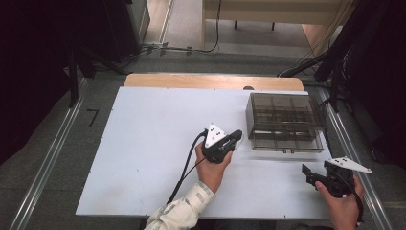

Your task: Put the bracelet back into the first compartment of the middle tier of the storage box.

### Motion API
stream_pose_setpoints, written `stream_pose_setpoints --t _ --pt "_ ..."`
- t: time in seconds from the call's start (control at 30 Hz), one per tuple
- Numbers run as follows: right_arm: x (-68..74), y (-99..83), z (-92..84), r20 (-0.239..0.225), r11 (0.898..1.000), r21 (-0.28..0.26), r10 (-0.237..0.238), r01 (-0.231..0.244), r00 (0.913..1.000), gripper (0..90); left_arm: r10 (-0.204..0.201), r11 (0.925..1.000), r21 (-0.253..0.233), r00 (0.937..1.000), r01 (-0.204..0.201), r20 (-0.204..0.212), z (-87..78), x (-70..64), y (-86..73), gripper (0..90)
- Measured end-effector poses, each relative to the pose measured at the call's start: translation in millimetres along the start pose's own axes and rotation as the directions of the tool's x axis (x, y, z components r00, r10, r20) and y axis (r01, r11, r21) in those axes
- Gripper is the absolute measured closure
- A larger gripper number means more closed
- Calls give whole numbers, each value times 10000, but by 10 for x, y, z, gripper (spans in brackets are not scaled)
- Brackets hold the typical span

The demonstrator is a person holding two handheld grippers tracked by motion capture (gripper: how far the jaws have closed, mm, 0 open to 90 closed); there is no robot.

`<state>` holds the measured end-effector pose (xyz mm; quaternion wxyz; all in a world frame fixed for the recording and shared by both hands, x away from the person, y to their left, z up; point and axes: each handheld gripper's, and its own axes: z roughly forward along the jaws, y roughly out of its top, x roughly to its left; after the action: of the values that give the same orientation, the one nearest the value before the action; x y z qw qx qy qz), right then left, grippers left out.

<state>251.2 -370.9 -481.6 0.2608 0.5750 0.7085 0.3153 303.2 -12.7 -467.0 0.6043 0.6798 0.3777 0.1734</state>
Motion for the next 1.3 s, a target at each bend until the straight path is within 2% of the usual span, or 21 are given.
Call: stream_pose_setpoints --t 0.77,1.3 --pt "0 4 13 -74 10000 61 52 -51 10000 161 17 9995 -304 9993 -5 375 164 -134 79 882" --pt "-3 6 24 -122 10000 84 -32 33 9999 161 -28 9991 -421 9985 51 555 211 -167 90 883"
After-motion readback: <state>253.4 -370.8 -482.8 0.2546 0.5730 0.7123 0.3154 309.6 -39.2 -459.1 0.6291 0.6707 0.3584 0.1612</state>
